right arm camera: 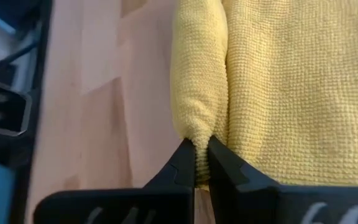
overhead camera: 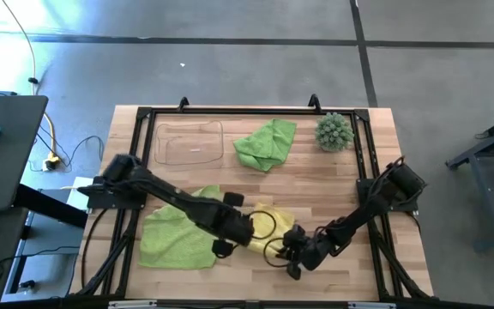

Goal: Roll microfiber towels into tight, uniform cylinder then place into a basket
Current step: Roll the yellow towel

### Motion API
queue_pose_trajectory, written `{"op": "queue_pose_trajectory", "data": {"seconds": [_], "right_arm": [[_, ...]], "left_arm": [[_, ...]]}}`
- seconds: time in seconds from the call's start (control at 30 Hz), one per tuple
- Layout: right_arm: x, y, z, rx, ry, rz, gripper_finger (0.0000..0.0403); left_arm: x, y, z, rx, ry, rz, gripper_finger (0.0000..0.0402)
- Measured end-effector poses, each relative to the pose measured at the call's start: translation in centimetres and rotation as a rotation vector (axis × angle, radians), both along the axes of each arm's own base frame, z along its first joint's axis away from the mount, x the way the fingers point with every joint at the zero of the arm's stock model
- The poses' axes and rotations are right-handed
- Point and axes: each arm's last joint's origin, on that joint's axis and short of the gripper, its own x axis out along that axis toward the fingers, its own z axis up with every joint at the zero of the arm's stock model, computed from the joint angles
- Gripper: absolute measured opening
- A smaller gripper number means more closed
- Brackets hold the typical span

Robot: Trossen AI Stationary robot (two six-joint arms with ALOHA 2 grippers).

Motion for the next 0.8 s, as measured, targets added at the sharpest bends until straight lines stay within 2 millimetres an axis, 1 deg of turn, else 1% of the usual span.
{"op": "queue_pose_trajectory", "data": {"seconds": [0.1,0.17,0.2,0.3,0.37,0.43,0.5,0.57,0.7,0.8], "right_arm": [[-0.5,-0.4,0.0,0.034,-0.004,-0.005,0.0002],[-0.7,-0.5,-0.1,0.061,0.002,-0.015,0.0002],[-0.7,-0.7,-0.1,0.069,0.002,-0.022,0.0002],[-0.7,-0.8,-0.1,0.096,0.014,-0.024,0.0003],[-0.6,-0.9,-0.1,0.101,0.016,-0.028,0.0003],[-0.5,-0.9,-0.1,0.111,0.009,-0.027,0.0003],[-0.4,-1.1,-0.1,0.118,0.011,-0.027,0.0004],[-0.2,-1.2,0.0,0.121,0.005,-0.032,0.0004],[0.2,-1.6,0.0,0.142,0.007,-0.054,0.0005],[0.4,-1.9,0.1,0.17,0.009,-0.092,0.0005]], "left_arm": [[-1.4,0.2,0.3,-0.05,-0.144,0.044,0.0057],[-1.9,0.2,-0.1,-0.125,-0.316,0.035,0.0054],[-2.5,0.2,-0.6,-0.157,-0.397,0.02,0.0053],[-3.2,0.0,-2.4,-0.276,-0.634,-0.029,0.0051],[-4.1,0.1,-3.9,-0.322,-0.694,-0.038,0.0051],[-4.4,0.2,-5.1,-0.378,-0.725,-0.026,0.0054],[-4.9,0.1,-6.2,-0.399,-0.69,-0.007,0.0063],[-4.9,-0.2,-7.3,-0.396,-0.654,-0.014,0.0076],[-5.1,-1.5,-8.7,-0.361,-0.606,-0.151,0.0112],[-5.3,-2.3,-9.6,-0.249,-0.584,-0.291,0.0135]]}}
